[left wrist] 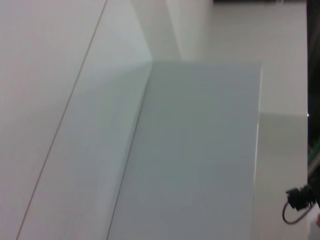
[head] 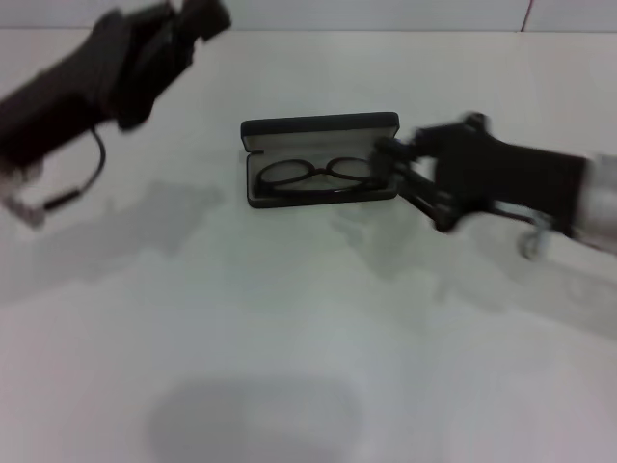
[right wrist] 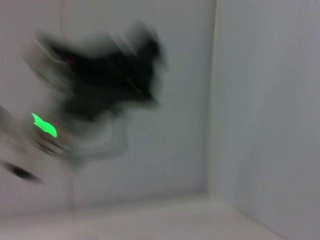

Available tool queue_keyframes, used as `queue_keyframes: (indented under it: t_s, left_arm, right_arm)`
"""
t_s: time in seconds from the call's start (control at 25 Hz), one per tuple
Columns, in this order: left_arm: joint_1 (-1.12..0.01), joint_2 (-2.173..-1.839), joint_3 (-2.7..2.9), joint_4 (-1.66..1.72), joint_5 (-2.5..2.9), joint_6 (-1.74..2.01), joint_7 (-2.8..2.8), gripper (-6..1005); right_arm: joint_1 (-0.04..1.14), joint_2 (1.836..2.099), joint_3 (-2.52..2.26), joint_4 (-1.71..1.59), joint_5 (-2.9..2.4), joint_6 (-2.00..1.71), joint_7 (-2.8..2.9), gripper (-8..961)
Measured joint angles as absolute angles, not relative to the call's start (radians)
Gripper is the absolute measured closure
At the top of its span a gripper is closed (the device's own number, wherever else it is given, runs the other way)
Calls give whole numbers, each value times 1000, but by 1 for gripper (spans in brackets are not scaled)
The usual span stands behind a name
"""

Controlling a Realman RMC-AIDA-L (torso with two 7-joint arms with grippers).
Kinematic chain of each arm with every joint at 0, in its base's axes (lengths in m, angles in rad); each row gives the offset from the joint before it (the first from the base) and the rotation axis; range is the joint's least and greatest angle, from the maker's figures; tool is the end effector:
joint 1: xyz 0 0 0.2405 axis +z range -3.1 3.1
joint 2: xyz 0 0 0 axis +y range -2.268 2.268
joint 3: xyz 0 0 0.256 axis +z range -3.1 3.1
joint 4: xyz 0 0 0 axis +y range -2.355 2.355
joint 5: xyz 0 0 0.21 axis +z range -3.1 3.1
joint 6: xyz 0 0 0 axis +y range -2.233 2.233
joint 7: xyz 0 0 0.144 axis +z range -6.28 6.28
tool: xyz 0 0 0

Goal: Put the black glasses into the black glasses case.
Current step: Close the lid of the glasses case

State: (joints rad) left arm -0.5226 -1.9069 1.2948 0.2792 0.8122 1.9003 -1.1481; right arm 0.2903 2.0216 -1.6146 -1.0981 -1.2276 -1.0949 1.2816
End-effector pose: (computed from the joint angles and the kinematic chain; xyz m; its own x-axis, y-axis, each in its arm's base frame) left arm -0.2218 0.3089 0.0577 0.3141 0.0818 0.9459 0.3043 -0.9524 -0.0187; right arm 0.1666 0.3209 -0.0279 0.8081 0.0183 -0.5888 -0.2004 -0.9314 -0.3039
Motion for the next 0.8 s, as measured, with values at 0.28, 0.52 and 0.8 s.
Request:
queue_keyframes:
  t_s: [0.28, 0.52, 0.8]
  left_arm:
    - [-666, -1782, 1293, 494, 1081, 1527, -1472, 943]
    - [-853, -1845, 1293, 499, 1498, 1256, -1622, 763]
    - [-913, -1932, 1254, 500, 1771, 1097, -1757, 752]
  right_arm:
    - [285, 2019, -1329, -750, -1075, -1528, 1226, 856]
    - [288, 2021, -1291, -627, -1074, -1594, 1199, 855]
    - [298, 2019, -1288, -575, -1078, -1592, 1194, 855]
